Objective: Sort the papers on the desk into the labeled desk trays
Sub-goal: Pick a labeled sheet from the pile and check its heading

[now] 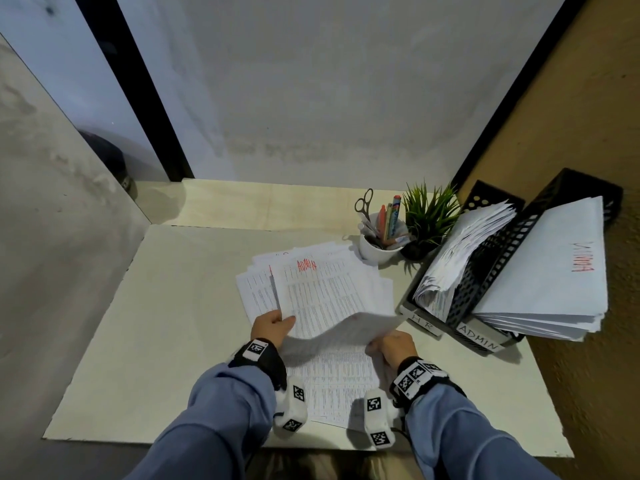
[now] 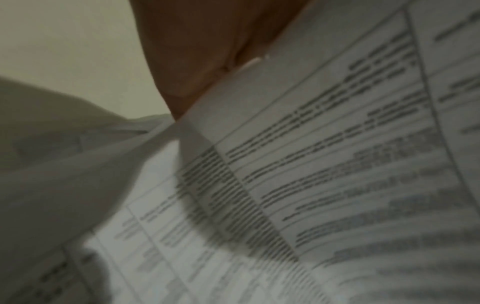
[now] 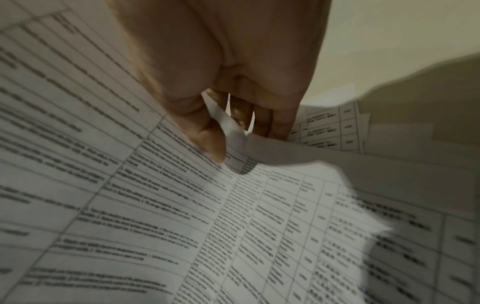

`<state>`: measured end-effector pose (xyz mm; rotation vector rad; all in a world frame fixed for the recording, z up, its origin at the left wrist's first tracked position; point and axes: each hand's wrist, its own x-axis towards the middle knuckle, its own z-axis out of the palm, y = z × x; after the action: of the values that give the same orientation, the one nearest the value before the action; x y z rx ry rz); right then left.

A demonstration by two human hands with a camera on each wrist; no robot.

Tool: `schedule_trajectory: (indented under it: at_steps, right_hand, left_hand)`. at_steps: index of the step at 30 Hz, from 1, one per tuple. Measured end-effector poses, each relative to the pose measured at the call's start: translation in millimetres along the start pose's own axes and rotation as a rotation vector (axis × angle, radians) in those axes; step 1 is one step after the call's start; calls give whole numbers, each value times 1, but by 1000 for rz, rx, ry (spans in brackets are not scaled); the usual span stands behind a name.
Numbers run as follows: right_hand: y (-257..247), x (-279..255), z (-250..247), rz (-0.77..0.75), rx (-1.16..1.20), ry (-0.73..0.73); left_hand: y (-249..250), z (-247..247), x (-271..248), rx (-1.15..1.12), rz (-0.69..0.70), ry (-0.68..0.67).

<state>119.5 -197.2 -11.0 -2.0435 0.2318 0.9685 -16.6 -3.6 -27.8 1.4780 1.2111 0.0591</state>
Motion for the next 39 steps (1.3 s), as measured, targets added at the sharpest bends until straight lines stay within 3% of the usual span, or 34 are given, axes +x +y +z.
schedule_trajectory:
  at_steps: [3,7,10,15,20,25,26,28,30,34,37,39]
  right_hand:
    - [-2,-3,0,-9,93,-3]
    - [-7,-4,-4,-130,144,83]
    - [-16,-4,-11,-148,62,123]
    - [-20,-9,-4,-121,250,46]
    - [-25,-14,1,-87,410,-50]
    - [-37,-25,8,-167,568,-152]
    - [-42,-28,9,-199,622,-143]
    - [-57,-39,6,-291,645,-113]
    - [-75,-56,-1,-413,573,-100]
    - [-98,-79,-14,-662,540,-44]
    - [-95,-93,-19,-754,507,11]
    - [-81,-96,-15,-723,430,51]
  left_hand:
    - [2,-1,-5,93,91,23]
    - [0,-9,-9,-48,183,-27]
    - [-9,-14,-9,-107,207,-35]
    - [-4,-16,-20,-206,191,-75]
    - [-8,-22,-11,-284,150,64]
    - [22,-21,-30,-358,166,188]
    - [33,-20,-35,-377,157,191]
    - [52,-20,-45,-441,170,73]
    - [70,-20,-54,-456,270,-10]
    - [104,-23,-80,-378,514,79]
    - [106,-24,-85,-393,547,119]
    - [95,-20,-87,-362,516,72]
